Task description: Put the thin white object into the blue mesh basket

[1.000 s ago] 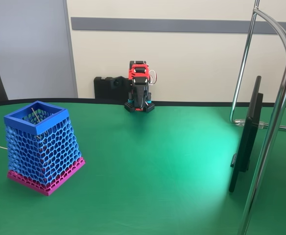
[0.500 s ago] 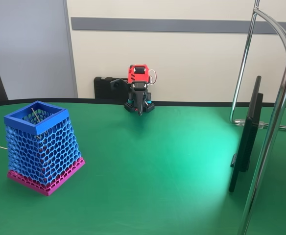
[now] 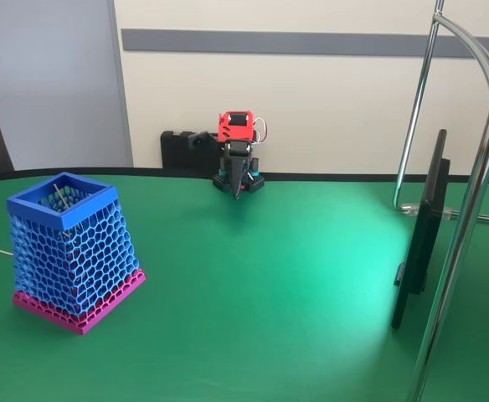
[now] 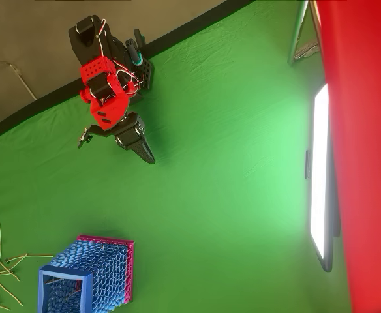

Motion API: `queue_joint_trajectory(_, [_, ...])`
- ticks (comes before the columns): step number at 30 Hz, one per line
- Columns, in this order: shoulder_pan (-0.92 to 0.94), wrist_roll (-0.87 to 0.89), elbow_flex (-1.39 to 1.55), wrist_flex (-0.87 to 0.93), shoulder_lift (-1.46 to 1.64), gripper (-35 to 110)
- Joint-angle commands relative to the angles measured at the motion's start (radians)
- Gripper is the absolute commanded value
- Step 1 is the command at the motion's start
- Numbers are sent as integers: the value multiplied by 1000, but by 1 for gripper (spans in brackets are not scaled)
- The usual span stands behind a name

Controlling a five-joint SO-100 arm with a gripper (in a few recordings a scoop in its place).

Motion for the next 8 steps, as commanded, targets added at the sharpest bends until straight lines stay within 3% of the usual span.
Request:
queue_joint_trajectory(1, [2, -9, 8, 6, 8, 1])
queue_joint_trajectory(8, [2, -11, 8, 6, 8, 1])
